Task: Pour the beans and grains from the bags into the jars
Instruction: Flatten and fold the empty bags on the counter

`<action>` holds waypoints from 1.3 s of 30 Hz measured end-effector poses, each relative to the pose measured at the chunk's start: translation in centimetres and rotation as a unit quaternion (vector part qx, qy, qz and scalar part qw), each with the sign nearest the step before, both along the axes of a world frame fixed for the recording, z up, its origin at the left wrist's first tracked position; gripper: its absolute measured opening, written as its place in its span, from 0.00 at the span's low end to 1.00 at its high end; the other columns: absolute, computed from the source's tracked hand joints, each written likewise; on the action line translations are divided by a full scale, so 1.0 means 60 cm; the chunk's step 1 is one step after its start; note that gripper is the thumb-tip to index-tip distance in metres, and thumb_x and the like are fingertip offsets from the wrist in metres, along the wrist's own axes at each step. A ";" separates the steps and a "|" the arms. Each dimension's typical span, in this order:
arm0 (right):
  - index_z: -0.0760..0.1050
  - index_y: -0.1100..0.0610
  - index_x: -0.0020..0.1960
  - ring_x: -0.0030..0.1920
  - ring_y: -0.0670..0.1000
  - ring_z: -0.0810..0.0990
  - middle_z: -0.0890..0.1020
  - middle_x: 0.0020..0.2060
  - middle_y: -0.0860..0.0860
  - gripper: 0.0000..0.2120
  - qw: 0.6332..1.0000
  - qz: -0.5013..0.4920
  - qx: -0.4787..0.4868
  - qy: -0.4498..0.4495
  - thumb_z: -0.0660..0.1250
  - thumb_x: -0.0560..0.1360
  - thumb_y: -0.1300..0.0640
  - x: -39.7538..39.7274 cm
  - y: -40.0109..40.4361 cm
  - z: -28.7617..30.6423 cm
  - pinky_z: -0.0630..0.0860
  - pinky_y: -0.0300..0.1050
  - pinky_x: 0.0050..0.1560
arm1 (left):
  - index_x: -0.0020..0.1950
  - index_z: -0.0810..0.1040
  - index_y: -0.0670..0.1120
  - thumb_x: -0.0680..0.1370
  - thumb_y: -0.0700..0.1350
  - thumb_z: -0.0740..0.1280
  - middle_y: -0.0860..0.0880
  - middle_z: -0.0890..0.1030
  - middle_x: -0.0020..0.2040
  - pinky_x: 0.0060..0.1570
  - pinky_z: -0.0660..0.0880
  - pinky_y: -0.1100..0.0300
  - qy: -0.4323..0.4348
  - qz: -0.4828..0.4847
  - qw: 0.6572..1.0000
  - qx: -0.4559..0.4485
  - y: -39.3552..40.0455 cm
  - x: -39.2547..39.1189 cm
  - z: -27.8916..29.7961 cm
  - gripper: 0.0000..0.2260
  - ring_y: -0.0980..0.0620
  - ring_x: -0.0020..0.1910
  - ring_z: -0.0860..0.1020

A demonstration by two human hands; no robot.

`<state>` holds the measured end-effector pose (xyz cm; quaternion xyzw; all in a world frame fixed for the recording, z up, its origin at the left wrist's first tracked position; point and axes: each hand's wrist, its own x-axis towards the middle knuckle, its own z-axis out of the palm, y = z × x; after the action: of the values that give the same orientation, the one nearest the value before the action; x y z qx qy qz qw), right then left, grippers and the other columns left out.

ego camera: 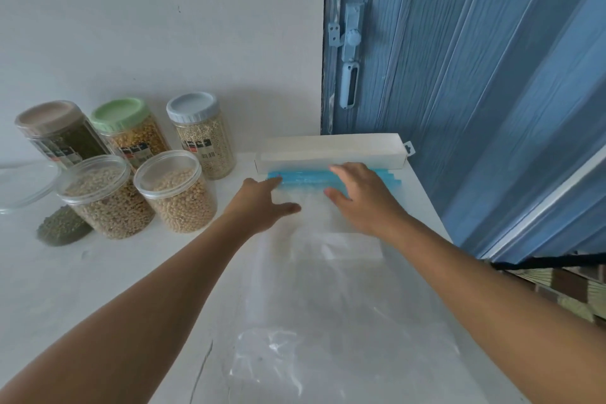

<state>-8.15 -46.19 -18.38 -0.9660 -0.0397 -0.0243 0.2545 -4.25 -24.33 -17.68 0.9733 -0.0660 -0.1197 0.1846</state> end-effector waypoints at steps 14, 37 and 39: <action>0.30 0.44 0.82 0.80 0.55 0.26 0.28 0.80 0.50 0.49 0.973 0.073 -0.156 0.156 0.40 0.72 0.18 -0.225 -0.010 -0.070 0.33 0.58 0.81 | 0.79 0.28 0.65 0.70 0.85 0.45 0.57 0.22 0.78 0.81 0.34 0.46 0.008 -0.264 0.960 0.089 0.050 -0.275 -0.063 0.48 0.56 0.76 0.21; 0.34 0.36 0.82 0.80 0.44 0.28 0.33 0.81 0.40 0.36 0.975 0.089 -0.159 0.124 0.42 0.80 0.25 -0.312 0.005 -0.070 0.34 0.52 0.82 | 0.83 0.31 0.57 0.70 0.85 0.46 0.48 0.24 0.80 0.80 0.31 0.43 -0.053 -0.245 0.966 0.060 0.052 -0.284 -0.091 0.52 0.48 0.78 0.23; 0.33 0.36 0.82 0.79 0.44 0.27 0.32 0.81 0.41 0.36 0.974 0.094 -0.160 0.127 0.42 0.80 0.25 -0.312 0.007 -0.070 0.33 0.51 0.81 | 0.86 0.41 0.55 0.74 0.81 0.49 0.45 0.33 0.84 0.81 0.35 0.42 -0.153 -0.268 0.951 0.018 0.061 -0.299 -0.085 0.48 0.45 0.82 0.31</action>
<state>-26.89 -45.79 -22.56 -0.9812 -0.1013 0.1294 0.1011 -22.20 -20.66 -22.77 0.9297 -0.3494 -0.0155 0.1156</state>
